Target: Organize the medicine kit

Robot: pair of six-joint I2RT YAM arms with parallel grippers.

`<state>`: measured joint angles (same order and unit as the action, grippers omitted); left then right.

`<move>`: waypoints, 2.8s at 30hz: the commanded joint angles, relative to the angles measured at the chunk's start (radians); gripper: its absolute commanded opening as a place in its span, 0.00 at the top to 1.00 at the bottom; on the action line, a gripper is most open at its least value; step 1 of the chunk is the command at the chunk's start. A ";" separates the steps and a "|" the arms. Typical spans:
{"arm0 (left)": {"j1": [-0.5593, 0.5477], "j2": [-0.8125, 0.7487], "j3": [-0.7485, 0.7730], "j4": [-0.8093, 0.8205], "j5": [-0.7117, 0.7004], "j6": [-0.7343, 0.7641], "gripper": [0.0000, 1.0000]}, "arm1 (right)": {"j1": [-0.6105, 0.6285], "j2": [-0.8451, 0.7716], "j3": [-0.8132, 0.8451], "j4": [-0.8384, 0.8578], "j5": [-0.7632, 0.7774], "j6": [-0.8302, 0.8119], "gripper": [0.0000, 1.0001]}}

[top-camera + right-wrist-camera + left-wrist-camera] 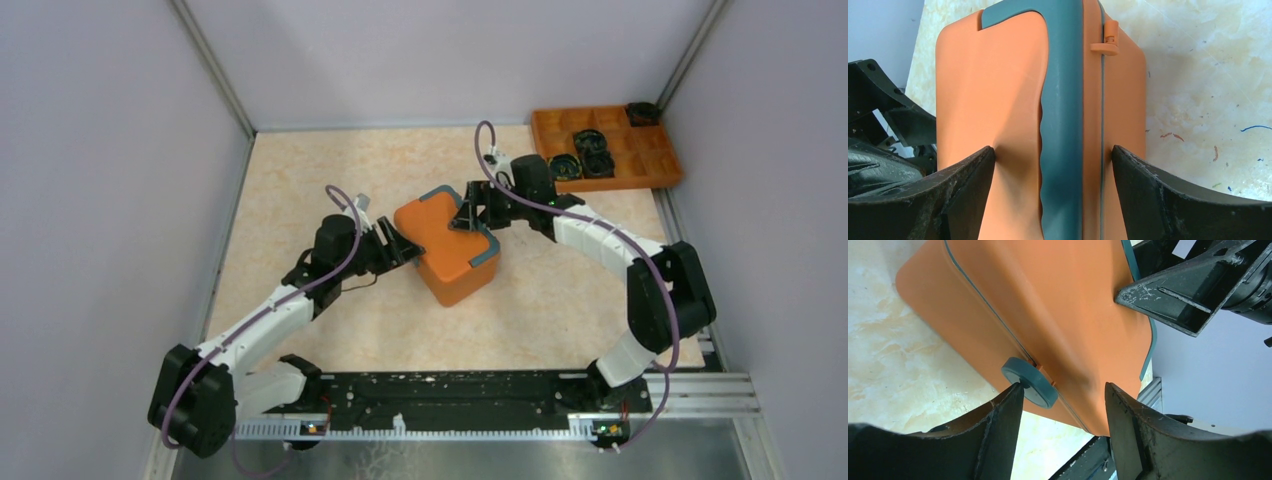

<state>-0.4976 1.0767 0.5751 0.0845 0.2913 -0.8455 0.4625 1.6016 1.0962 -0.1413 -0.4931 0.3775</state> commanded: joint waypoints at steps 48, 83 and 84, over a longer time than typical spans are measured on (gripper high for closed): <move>-0.037 -0.054 0.153 -0.074 -0.016 0.016 0.62 | 0.077 0.099 0.027 -0.129 0.119 -0.072 0.27; -0.038 -0.013 0.161 -0.405 -0.121 0.142 1.00 | 0.082 0.095 0.058 -0.215 0.231 -0.116 0.30; -0.038 -0.005 0.164 -0.396 -0.117 0.142 1.00 | 0.081 0.094 0.056 -0.213 0.231 -0.114 0.30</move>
<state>-0.5312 1.0397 0.7048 -0.3538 0.1528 -0.7158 0.5152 1.6394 1.1881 -0.2054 -0.3847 0.3325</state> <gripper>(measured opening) 0.006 0.712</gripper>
